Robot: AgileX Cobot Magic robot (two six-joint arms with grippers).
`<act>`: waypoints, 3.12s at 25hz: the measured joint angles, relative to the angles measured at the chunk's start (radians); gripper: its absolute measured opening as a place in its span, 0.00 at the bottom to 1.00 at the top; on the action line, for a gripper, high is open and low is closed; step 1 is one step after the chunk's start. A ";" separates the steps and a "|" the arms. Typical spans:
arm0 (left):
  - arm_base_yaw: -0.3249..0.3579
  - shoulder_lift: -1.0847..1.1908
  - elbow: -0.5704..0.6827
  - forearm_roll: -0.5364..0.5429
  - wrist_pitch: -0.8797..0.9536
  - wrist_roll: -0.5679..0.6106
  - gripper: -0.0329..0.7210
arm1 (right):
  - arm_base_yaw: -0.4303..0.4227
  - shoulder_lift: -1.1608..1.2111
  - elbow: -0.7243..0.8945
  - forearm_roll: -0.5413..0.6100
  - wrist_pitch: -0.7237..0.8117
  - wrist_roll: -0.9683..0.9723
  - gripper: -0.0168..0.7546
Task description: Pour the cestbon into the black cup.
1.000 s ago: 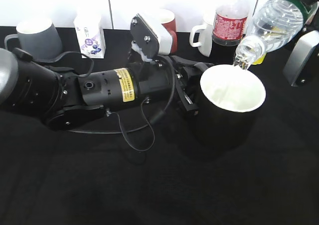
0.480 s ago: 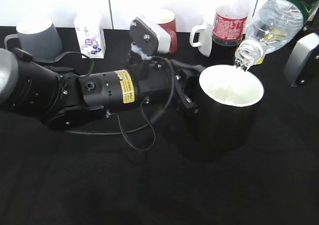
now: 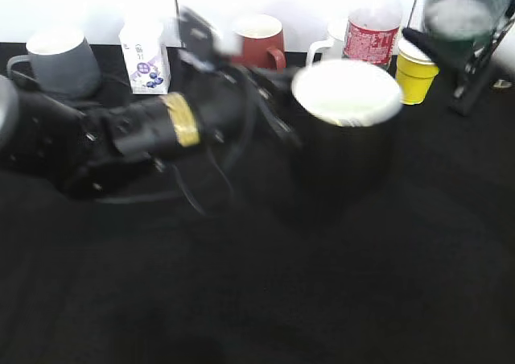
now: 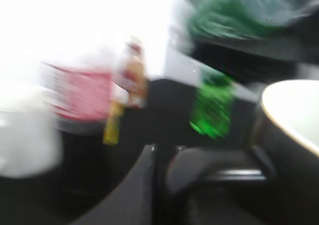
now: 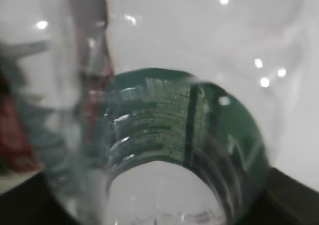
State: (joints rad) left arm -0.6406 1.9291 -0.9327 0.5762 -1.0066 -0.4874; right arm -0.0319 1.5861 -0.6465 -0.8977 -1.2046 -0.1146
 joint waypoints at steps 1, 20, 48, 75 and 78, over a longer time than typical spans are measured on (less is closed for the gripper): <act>0.023 0.000 0.000 -0.003 -0.006 -0.001 0.12 | 0.000 0.000 0.000 -0.010 0.000 0.226 0.66; 0.368 0.148 0.171 -0.387 -0.123 0.355 0.12 | 0.000 0.000 0.000 0.045 0.000 0.647 0.66; 0.368 -0.409 0.571 -0.321 -0.172 0.333 0.40 | 0.000 0.073 0.109 0.312 0.265 0.437 0.66; 0.350 -0.679 0.341 -0.263 0.865 0.148 0.40 | 0.000 -0.220 0.180 0.422 0.650 0.594 0.85; 0.285 -0.827 0.339 -0.372 1.169 0.145 0.40 | 0.000 -0.328 0.115 0.386 0.953 0.690 0.84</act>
State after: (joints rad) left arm -0.3560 1.1021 -0.5933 0.2044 0.1621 -0.3419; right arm -0.0319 1.2584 -0.5315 -0.5118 -0.2518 0.5750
